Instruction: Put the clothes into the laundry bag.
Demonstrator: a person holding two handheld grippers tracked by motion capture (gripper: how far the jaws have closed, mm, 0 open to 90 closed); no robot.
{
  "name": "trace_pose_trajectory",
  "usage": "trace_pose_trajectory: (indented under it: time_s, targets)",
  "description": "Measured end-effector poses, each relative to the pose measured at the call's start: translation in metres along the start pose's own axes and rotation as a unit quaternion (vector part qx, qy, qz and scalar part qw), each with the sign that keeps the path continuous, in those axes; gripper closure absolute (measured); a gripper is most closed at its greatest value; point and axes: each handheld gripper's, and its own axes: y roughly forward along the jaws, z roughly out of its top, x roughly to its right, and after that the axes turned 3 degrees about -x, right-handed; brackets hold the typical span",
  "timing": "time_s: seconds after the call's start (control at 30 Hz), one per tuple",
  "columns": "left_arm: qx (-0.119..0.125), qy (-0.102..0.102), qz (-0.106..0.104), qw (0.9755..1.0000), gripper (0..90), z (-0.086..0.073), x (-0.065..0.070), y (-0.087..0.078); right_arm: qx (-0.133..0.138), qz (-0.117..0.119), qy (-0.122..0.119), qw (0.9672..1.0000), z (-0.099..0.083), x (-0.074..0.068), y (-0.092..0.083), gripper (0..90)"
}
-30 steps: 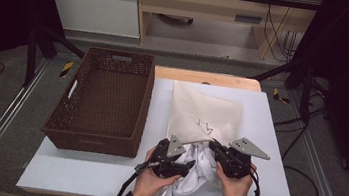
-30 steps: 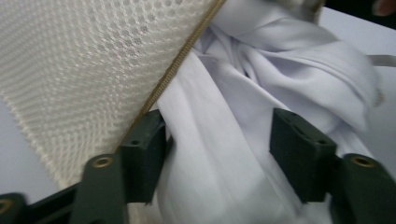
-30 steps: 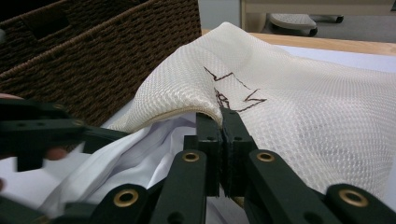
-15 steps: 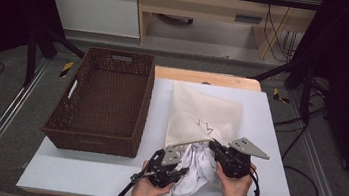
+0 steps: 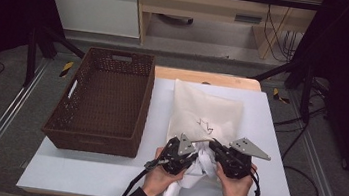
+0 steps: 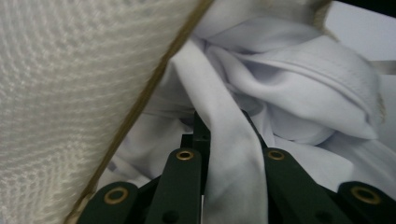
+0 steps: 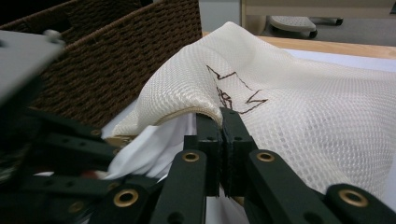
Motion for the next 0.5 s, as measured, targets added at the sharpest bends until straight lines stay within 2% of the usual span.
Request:
trace_pose_trajectory:
  time_s: [0.13, 0.2, 0.3, 0.4, 0.5]
  targets:
    - [0.001, 0.0, -0.003, 1.0, 77.4, -0.003, -0.009, 0.008, -0.001, 0.0, -0.003, 1.0, 0.0, -0.002, 0.001, 88.5]
    - [0.003, 0.006, 0.006, 1.0, 74.0, -0.003, -0.009, 0.007, -0.004, 0.0, -0.003, 1.0, -0.001, -0.002, 0.002, 88.5]
    - [0.006, 0.01, 0.024, 0.9996, 55.2, -0.003, -0.004, 0.0, -0.006, -0.002, -0.001, 1.0, -0.002, -0.001, 0.003, 88.5]
    - [0.01, 0.001, 0.002, 0.9999, 38.5, -0.007, -0.001, -0.013, -0.006, -0.002, 0.0, 1.0, -0.002, 0.0, 0.003, 88.5]
    - [0.009, -0.005, -0.014, 0.9998, 29.9, -0.014, 0.003, -0.028, -0.007, -0.003, 0.0, 1.0, -0.002, 0.001, 0.003, 88.5]
